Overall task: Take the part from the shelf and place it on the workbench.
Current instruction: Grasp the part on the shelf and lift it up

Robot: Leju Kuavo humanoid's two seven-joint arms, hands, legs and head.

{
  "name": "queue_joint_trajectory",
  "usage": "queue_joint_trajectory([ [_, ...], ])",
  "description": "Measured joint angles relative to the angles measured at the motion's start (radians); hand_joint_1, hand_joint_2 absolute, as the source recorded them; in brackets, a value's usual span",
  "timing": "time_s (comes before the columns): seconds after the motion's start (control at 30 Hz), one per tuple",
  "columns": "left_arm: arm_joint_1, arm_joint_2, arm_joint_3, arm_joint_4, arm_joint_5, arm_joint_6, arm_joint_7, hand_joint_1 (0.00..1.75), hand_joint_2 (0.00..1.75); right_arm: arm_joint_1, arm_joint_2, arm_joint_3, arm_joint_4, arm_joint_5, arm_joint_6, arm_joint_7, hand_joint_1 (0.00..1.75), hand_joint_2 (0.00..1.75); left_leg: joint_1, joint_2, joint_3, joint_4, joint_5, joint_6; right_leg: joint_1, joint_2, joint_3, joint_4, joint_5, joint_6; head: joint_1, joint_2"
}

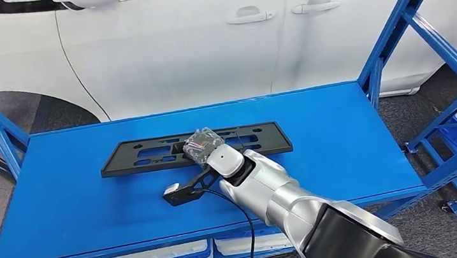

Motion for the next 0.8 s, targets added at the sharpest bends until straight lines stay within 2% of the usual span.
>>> queue_joint_trajectory([
  [0.07, 0.000, -0.001, 0.000, 0.000, -0.001, -0.002, -0.007, 0.00, 0.87, -0.002, 0.000, 0.000, 0.000, -0.002, -0.004, 0.000, 1.75, 1.75, -0.003, -0.001, 0.001, 0.001, -0.002, -0.005, 0.004, 0.000, 0.066, -0.142, 0.055, -0.010, 0.000, 0.000],
  [0.1, 0.000, -0.002, 0.000, 0.000, -0.002, -0.004, -0.016, 0.00, 1.31, -0.002, 0.000, 0.000, 0.000, -0.006, -0.009, -0.001, 1.75, 1.75, -0.004, -0.002, -0.001, 0.002, -0.003, -0.009, 0.006, 0.001, 0.083, -0.181, 0.066, -0.014, 0.000, 0.000],
  [0.13, 0.000, -0.002, 0.000, 0.000, -0.003, -0.007, -0.028, 0.00, 1.75, -0.003, 0.000, -0.001, 0.000, -0.012, -0.017, -0.003, 1.75, 1.75, -0.005, -0.002, -0.003, 0.002, -0.003, -0.015, 0.009, 0.001, 0.087, -0.194, 0.065, -0.016, 0.000, 0.000],
  [0.2, 0.001, -0.002, 0.000, 0.000, -0.004, -0.012, -0.049, 0.00, 1.75, -0.003, 0.000, -0.006, 0.000, -0.031, -0.043, -0.013, 1.75, 1.75, -0.003, -0.001, -0.004, 0.001, -0.003, -0.027, 0.009, 0.002, 0.087, -0.201, 0.068, -0.024, 0.000, 0.000],
  [0.27, 0.001, -0.003, 0.000, 0.000, -0.004, -0.014, -0.055, 0.00, 1.75, -0.005, 0.000, -0.020, -0.005, -0.065, -0.086, -0.040, 1.75, 1.75, -0.001, 0.000, -0.017, 0.033, -0.029, -0.037, 0.004, 0.002, 0.092, -0.211, 0.074, -0.035, 0.000, 0.000],
  [0.3, 0.001, -0.003, 0.000, 0.000, -0.004, -0.014, -0.054, 0.00, 1.75, -0.007, 0.001, -0.031, -0.011, -0.091, -0.111, -0.061, 1.75, 1.75, 0.000, 0.001, -0.037, 0.079, -0.056, -0.041, 0.002, 0.001, 0.094, -0.215, 0.075, -0.039, 0.000, 0.000],
  [0.37, 0.001, -0.004, 0.000, 0.000, -0.002, -0.012, -0.047, 0.00, 1.75, -0.007, 0.001, -0.064, -0.031, -0.171, -0.162, -0.126, 1.75, 1.75, 0.000, 0.001, -0.099, 0.216, -0.120, -0.048, 0.004, 0.001, 0.095, -0.215, 0.075, -0.042, 0.000, 0.000],
  [0.4, 0.002, -0.003, 0.000, 0.000, -0.001, -0.012, -0.044, 0.00, 1.75, -0.002, 0.001, -0.087, -0.050, -0.230, -0.183, -0.178, 1.75, 1.75, 0.000, 0.001, -0.125, 0.270, -0.135, -0.050, 0.005, 0.001, 0.095, -0.215, 0.074, -0.043, 0.000, 0.000],
  [0.43, 0.002, -0.003, 0.000, 0.000, 0.000, -0.012, -0.042, 0.00, 1.75, 0.009, -0.001, -0.117, -0.080, -0.308, -0.197, -0.248, 1.75, 1.75, 0.001, 0.001, -0.137, 0.291, -0.131, -0.051, 0.006, 0.001, 0.096, -0.214, 0.073, -0.044, 0.000, 0.000],
  [0.47, 0.002, -0.002, 0.000, 0.000, 0.000, -0.012, -0.041, 0.00, 1.75, 0.027, -0.004, -0.154, -0.124, -0.407, -0.200, -0.332, 1.75, 1.75, 0.001, 0.001, -0.130, 0.272, -0.108, -0.051, 0.006, 0.002, 0.098, -0.213, 0.071, -0.043, 0.000, 0.000],
  [0.53, 0.001, 0.000, 0.000, 0.000, -0.001, -0.016, -0.040, 0.00, 1.75, 0.097, -0.014, -0.242, -0.273, -0.654, -0.164, -0.510, 1.75, 1.75, 0.001, 0.001, -0.068, 0.140, -0.034, -0.049, 0.006, 0.002, 0.105, -0.210, 0.064, -0.038, 0.000, 0.000],
  [0.57, 0.001, 0.001, 0.000, 0.000, 0.002, -0.018, -0.041, 0.00, 1.75, 0.147, -0.022, -0.288, -0.374, -0.796, -0.127, -0.588, 1.75, 1.75, -0.001, 0.000, -0.036, 0.074, -0.011, -0.046, 0.008, 0.001, 0.107, -0.207, 0.059, -0.033, 0.000, 0.000],
  [0.6, 0.001, 0.002, 0.000, 0.000, 0.005, -0.021, -0.043, 0.00, 1.75, 0.204, -0.033, -0.332, -0.488, -0.942, -0.076, -0.652, 1.75, 1.75, -0.002, -0.001, -0.014, 0.030, 0.000, -0.040, 0.010, -0.002, 0.109, -0.205, 0.056, -0.028, 0.000, 0.000],
  [0.63, 0.002, 0.002, 0.002, 0.000, 0.011, -0.025, -0.047, 0.00, 1.75, 0.262, -0.046, -0.369, -0.602, -1.078, -0.011, -0.700, 1.75, 1.75, -0.004, -0.004, -0.005, 0.012, -0.002, -0.033, 0.012, -0.006, 0.109, -0.204, 0.053, -0.022, 0.000, 0.000],
  [0.7, 0.009, 0.002, 0.005, 0.000, 0.019, -0.033, -0.056, 0.00, 1.75, 0.382, -0.081, -0.421, -0.828, -1.306, 0.147, -0.757, 1.75, 1.75, -0.005, -0.009, -0.002, 0.008, -0.007, -0.017, 0.014, -0.012, 0.111, -0.204, 0.049, -0.013, 0.000, 0.000],
  [0.77, 0.016, 0.002, 0.008, 0.000, 0.023, -0.039, -0.062, 0.00, 1.75, 0.501, -0.115, -0.441, -1.032, -1.427, 0.288, -0.775, 1.75, 1.75, -0.003, -0.009, 0.001, 0.004, -0.008, -0.004, 0.011, -0.012, 0.102, -0.177, 0.025, -0.001, 0.000, 0.000],
  [0.8, 0.017, 0.002, 0.008, 0.000, 0.023, -0.039, -0.064, 0.00, 1.75, 0.554, -0.128, -0.445, -1.121, -1.451, 0.342, -0.776, 1.75, 1.75, -0.003, -0.006, 0.003, 0.001, -0.008, 0.002, 0.009, -0.010, 0.084, -0.137, -0.001, 0.005, 0.000, 0.000],
])
